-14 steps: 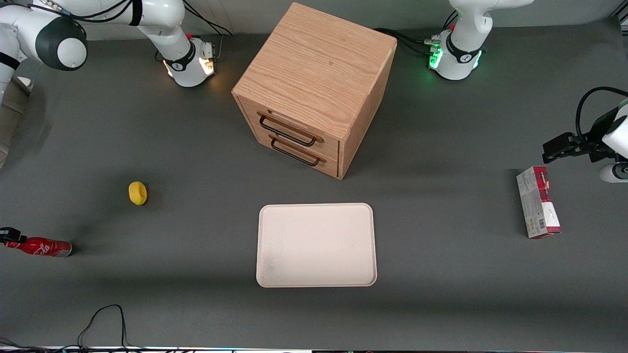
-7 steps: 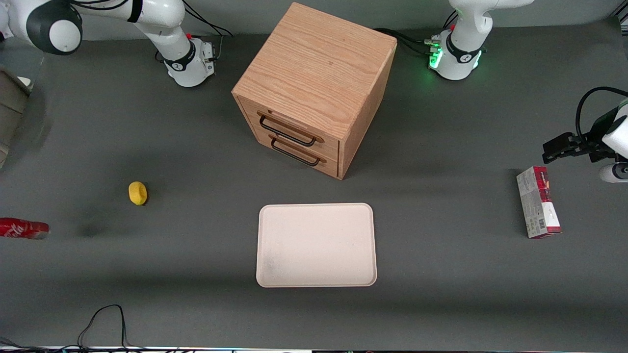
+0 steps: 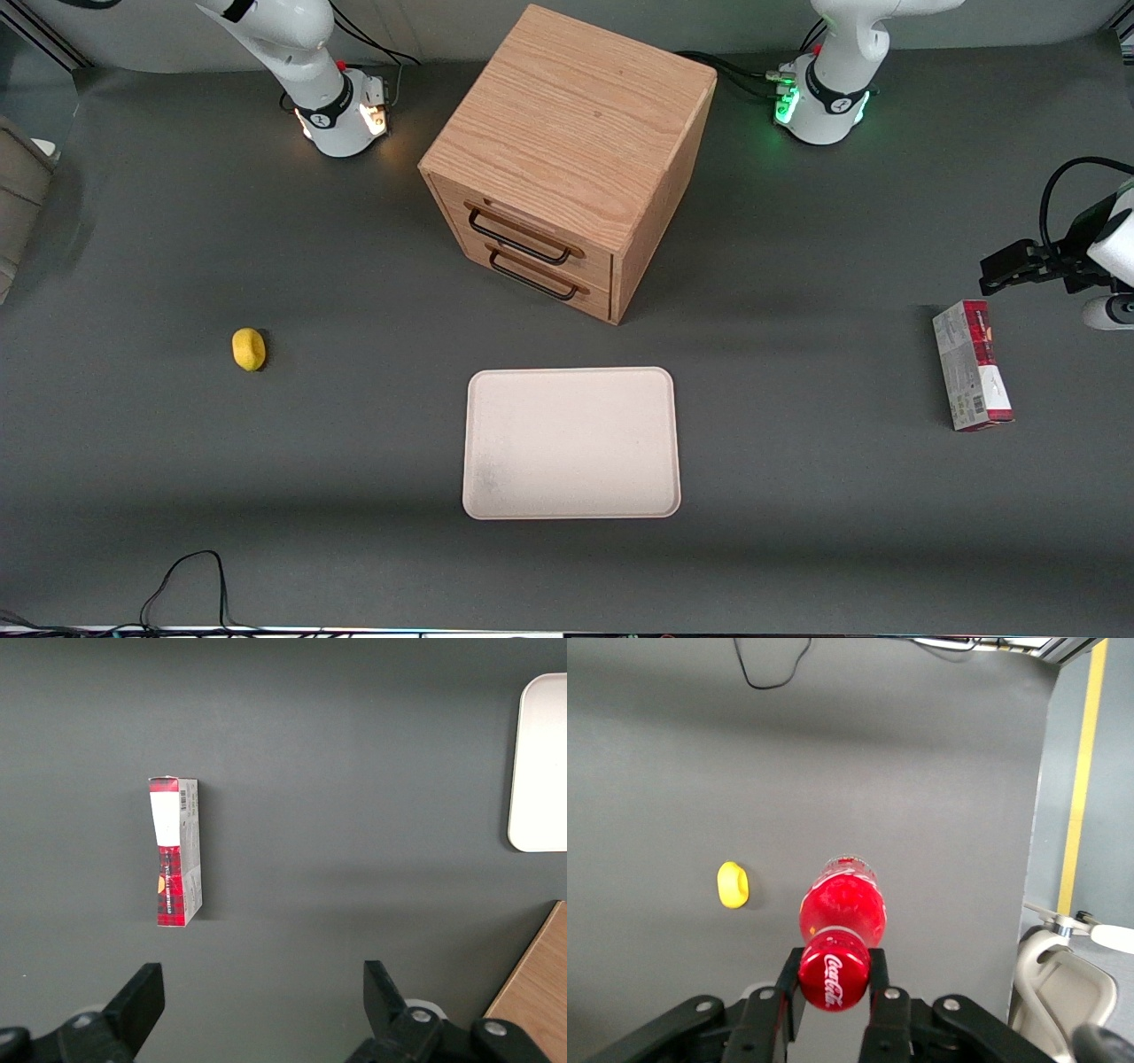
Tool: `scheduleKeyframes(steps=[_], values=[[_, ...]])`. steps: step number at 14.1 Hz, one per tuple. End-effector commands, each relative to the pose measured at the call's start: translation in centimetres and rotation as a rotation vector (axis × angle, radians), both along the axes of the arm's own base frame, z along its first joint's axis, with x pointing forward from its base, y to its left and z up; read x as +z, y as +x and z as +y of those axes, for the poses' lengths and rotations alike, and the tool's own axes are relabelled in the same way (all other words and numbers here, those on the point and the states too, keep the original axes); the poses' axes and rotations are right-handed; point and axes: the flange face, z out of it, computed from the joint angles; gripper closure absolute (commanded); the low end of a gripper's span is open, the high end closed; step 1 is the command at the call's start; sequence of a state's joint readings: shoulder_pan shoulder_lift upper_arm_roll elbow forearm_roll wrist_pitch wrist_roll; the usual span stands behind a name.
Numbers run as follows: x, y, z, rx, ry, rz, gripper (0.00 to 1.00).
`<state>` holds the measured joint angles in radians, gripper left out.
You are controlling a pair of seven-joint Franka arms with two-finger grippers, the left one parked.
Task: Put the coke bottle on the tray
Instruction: 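Carry the held bottle over the white tray with the right gripper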
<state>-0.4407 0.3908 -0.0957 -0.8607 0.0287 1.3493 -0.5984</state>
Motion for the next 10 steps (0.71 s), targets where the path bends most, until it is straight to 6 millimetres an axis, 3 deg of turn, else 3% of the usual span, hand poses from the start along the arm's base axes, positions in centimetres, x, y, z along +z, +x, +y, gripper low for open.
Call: scheduleKeyframes(steps=[1,4,7,10], values=[[1.0,-0.3,1.7,0.038,-0.004,0.004,1.00],[0.7,2.9,9.3,0.067,0.028,0.012,1.00],[0.4,5.7,21.6,0.033,0.049,0.037,1.00],[-0.2,6.8,33.3,0.033,0.051,0.038,1.00]])
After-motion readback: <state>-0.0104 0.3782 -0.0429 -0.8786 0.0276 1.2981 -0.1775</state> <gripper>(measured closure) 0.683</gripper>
